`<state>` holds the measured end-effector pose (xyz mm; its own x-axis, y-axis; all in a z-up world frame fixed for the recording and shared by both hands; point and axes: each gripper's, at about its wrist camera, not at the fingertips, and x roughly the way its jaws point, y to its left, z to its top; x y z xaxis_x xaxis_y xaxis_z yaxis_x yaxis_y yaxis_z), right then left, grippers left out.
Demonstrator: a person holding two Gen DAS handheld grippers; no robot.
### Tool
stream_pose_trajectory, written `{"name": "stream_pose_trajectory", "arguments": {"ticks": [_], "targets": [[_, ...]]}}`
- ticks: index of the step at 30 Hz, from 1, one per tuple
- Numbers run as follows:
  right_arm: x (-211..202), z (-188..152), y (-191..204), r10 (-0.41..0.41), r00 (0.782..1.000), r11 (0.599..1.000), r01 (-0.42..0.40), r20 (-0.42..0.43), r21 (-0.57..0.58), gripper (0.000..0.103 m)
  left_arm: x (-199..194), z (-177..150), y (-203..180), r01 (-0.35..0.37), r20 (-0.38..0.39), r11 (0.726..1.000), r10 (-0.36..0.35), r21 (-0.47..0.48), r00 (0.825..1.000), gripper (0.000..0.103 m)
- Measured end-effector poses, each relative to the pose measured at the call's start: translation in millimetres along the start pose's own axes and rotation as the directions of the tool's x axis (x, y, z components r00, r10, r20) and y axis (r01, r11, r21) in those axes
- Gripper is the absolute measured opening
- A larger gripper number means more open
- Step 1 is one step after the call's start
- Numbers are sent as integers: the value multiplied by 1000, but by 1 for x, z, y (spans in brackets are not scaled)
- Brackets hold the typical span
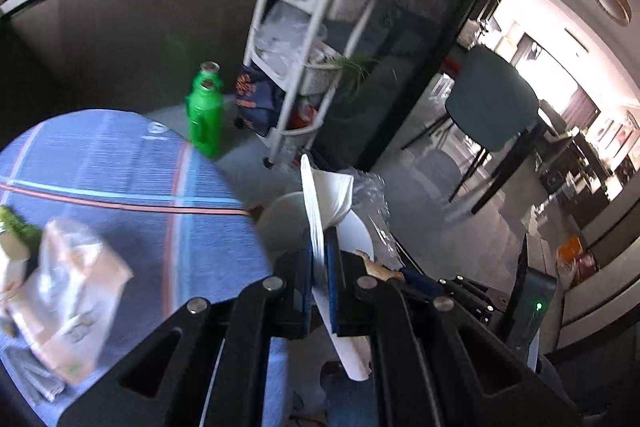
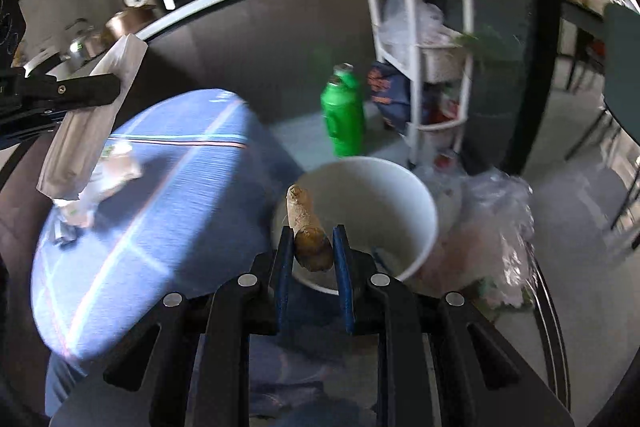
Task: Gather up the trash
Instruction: 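Carry the tissue and ginger in both grippers over the white bin, then open both grippers to drop the tissue and ginger into the bin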
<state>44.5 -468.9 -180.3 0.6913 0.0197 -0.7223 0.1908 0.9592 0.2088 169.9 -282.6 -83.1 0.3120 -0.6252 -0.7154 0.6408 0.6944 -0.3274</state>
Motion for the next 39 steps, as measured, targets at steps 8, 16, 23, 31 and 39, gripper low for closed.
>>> {"name": "stream_pose_trajectory", "arguments": {"ticks": [8, 16, 23, 31, 39], "targets": [[36, -9, -36, -14, 998, 999, 16, -55, 43, 19, 91, 10, -7, 9, -107, 1000, -9, -2, 994, 8], [59, -10, -49, -17, 997, 999, 21, -81, 41, 18, 154, 2, -5, -27, -177, 1000, 29, 13, 984, 8], [72, -8, -51, -8, 996, 999, 11, -89, 35, 18, 183, 0, -7, -68, -193, 996, 77, 54, 978, 16], [80, -4, -46, -9, 996, 1000, 11, -90, 21, 18, 182, 6, 0, -86, -168, 995, 93, 50, 981, 37], [74, -5, -41, -9, 997, 1000, 9, -75, 7, 34, 171, 7, -1, -85, -146, 996, 90, 42, 985, 55]]}}
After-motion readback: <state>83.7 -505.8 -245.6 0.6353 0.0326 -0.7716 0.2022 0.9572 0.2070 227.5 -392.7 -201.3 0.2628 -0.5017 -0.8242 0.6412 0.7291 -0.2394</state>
